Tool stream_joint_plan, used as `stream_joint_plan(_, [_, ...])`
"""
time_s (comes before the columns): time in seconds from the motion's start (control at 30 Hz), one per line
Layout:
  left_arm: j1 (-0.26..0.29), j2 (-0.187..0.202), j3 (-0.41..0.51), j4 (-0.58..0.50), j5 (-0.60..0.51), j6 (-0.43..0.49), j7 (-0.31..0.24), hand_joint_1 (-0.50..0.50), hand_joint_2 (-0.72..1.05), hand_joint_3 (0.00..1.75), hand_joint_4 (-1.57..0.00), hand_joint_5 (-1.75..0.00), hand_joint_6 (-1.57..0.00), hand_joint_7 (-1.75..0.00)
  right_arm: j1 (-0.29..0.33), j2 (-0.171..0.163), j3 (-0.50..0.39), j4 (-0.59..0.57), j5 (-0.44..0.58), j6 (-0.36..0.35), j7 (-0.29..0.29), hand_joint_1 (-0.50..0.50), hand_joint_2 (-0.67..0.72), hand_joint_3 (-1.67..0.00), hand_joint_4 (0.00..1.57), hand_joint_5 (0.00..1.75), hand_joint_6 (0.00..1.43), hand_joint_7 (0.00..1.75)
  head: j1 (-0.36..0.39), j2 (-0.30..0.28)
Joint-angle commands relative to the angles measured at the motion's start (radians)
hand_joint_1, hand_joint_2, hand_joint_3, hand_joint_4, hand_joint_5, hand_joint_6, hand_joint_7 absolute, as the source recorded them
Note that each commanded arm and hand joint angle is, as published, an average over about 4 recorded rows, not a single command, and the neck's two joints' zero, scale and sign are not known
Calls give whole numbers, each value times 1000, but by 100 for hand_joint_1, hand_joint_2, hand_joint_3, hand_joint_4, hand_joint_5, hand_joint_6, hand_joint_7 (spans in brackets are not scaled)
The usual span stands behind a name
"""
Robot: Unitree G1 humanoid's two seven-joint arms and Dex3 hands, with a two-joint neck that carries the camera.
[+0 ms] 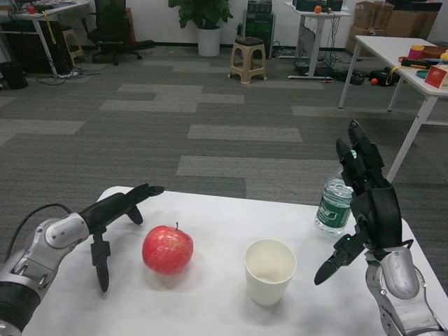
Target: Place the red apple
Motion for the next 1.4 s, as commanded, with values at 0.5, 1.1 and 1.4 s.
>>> stream_joint_plan(0.5, [-1, -83, 52, 1, -678, -208, 191, -48, -37, 0, 0, -154, 0, -21, -21, -9, 3, 6, 10, 0, -3, 17, 72, 0, 0, 0, 0, 7, -6, 23])
stream_joint_plan(1.1, [-34, -103, -146, -9, -1092, -250, 192, -48, -55, 4, 0, -72, 0, 0, -27, -9, 2, 6, 10, 0, -3, 17, 72, 0, 0, 0, 0, 7, -19, 42])
stream_joint_plan(1.4, [-37, -110, -148, -20, -1095, -250, 192, -48, -55, 0, 0, -72, 0, 0, -40, -9, 4, 11, 10, 0, -3, 17, 72, 0, 0, 0, 0, 7, -15, 53])
